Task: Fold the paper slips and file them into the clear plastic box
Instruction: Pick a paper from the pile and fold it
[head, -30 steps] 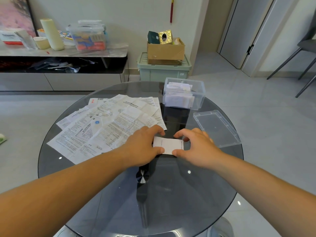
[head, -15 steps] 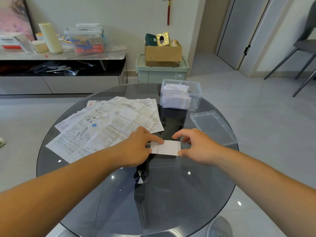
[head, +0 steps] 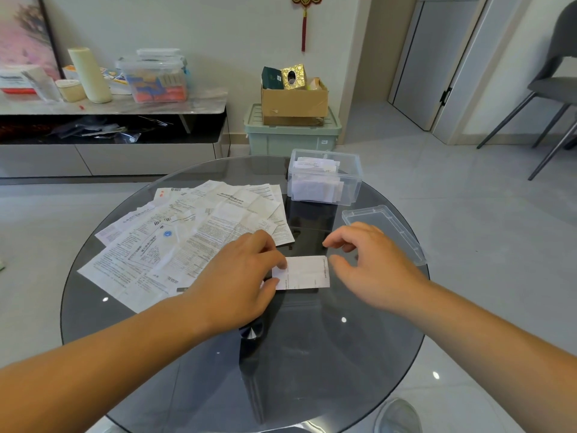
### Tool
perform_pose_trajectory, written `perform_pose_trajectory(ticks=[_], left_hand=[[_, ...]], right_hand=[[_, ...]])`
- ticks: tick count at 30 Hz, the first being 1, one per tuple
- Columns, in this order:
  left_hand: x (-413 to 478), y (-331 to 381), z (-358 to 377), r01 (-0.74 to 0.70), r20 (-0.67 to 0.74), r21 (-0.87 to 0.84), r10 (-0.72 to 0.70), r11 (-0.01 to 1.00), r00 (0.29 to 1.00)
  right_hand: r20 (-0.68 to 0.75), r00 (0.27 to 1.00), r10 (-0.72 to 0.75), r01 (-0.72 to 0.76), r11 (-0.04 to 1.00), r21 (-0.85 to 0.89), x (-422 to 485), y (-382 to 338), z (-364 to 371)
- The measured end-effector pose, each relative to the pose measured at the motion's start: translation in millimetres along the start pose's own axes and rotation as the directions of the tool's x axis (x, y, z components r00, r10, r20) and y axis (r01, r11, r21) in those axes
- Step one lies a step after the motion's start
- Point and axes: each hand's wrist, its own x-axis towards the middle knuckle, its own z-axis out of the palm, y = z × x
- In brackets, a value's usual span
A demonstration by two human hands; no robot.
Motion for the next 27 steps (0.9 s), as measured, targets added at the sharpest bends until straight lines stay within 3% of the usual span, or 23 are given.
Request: perform_pose_trajectory(ticks=[4, 8, 12, 15, 21, 27], left_hand=[[-5, 2, 1, -0.050, -0.016, 0.082, 0.052, 0.995, 0.999], [-5, 3, 3, -0.073, 0.082, 0.151, 0.061, 0.986, 0.995], [-3, 4, 7, -0.126, 0.162, 0.197, 0.094, 0.972, 0.982], [1, 5, 9, -0.136, 0.193, 0.217, 0.094, 0.967, 0.977], [14, 6, 14, -0.110, 0.264, 0.225, 0.048, 0.968, 0.963], [17, 4, 12, -0.146, 0.307, 0.250, 0.064, 0.957, 0.949]], right_hand=[[-0.075, 0.978, -0.195, 0.186, 0.976, -0.113, -11, -5, 8], [0.066, 0.929, -0.363, 0.368, 0.896, -0.249, -21, -10, 22], [0.258, 0.923, -0.286, 0.356, 0.887, -0.293, -23, -10, 28], [0.313, 0.926, -0.210, 0.319, 0.878, -0.355, -19, -4, 28], [0.340, 0.934, -0.110, 0.256, 0.869, -0.424, -15, 5, 28], [0.227, 0.970, -0.089, 0.195, 0.841, -0.504, -11, 4, 22]])
